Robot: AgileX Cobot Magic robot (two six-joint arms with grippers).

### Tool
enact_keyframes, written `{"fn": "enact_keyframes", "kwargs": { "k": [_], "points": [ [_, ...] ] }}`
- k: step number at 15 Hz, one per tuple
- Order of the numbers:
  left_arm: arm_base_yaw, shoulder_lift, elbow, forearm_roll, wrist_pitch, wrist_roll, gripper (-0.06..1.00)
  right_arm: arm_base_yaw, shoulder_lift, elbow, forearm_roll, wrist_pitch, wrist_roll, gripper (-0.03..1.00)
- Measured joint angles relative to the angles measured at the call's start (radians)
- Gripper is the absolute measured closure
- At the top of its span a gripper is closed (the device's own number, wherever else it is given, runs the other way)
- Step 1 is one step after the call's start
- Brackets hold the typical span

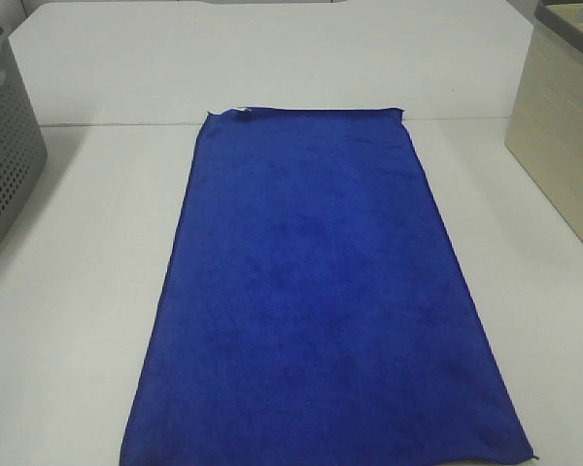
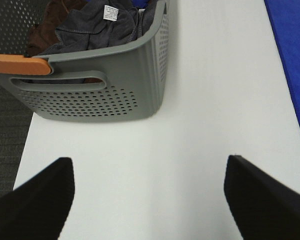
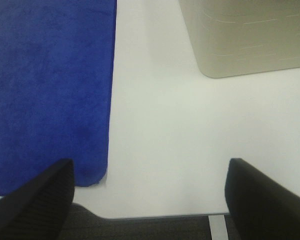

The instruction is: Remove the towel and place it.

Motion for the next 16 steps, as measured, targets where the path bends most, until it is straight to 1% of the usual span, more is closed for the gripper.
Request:
{"fn": "enact_keyframes", "kwargs": {
  "k": [2,3,4,6,8,10,16],
  "points": [
    [0.0,-0.143,0.035,-0.014,0.013,0.0,0.17,0.0,-0.064,0.047,0.017,0.001,-0.032,0.17],
    [0.0,-0.181,0.042,-0.025,0.025,0.0,0.17,0.0,-0.072,0.06,0.019,0.0,-0.05,0.18],
    [0.0,-0.189,0.043,-0.035,0.03,0.001,0.17,0.0,-0.072,0.062,0.022,-0.01,-0.072,0.18],
    [0.0,-0.191,0.06,-0.065,0.012,0.01,0.17,0.0,-0.072,0.074,0.027,-0.066,-0.103,0.19],
    [0.0,-0.191,0.064,-0.075,0.004,0.018,0.17,0.0,-0.072,0.105,0.048,-0.134,-0.113,0.19],
    [0.0,-0.191,0.064,-0.078,0.004,0.023,0.17,0.0,-0.072,0.112,0.054,-0.151,-0.113,0.2],
    [0.0,-0.191,0.064,-0.086,0.004,0.024,0.17,0.0,-0.072,0.113,0.054,-0.155,-0.113,0.2]
  ]
}}
